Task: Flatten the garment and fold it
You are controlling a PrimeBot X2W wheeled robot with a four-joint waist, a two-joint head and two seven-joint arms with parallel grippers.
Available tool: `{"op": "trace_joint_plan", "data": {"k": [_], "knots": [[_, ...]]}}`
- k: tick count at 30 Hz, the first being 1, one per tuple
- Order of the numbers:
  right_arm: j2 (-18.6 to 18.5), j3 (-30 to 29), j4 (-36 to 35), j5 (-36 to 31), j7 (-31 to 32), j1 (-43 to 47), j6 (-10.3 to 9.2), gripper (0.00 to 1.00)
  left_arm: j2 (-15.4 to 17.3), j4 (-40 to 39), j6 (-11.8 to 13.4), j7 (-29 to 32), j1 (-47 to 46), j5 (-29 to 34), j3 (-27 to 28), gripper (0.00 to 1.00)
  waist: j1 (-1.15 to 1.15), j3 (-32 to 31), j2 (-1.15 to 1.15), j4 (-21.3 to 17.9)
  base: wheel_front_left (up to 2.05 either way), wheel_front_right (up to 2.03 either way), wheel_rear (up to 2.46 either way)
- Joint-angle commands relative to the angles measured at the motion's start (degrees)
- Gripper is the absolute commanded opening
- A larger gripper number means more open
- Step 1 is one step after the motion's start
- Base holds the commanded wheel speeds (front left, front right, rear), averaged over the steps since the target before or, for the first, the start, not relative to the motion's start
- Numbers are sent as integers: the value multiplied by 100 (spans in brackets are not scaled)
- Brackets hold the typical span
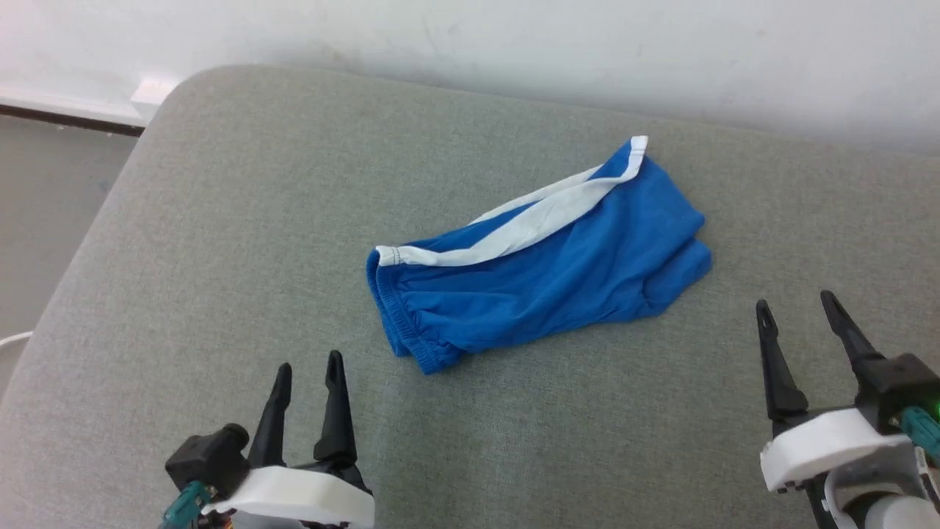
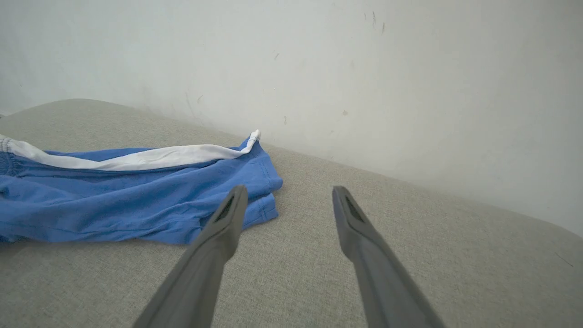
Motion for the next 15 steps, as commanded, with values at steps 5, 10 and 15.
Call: {"op": "trace_joint_plan", "data": {"k": [5, 10, 15], "knots": [[19, -35, -126, 111, -57, 80, -5, 100, 129, -46, 43, 386, -220, 133, -189, 100, 1, -78, 0, -13, 0, 0, 0], [20, -37, -186, 130, -9, 41, -5, 100, 175, -53, 65, 1423, -684, -103, -363, 100, 1, 0, 0, -21, 0, 0, 0], [21, -8, -153, 196, 3, 1, -5, 100, 148, 39, 175, 2552, -965, -575, -426, 100, 1, 119, 0, -124, 0, 0, 0]]}}
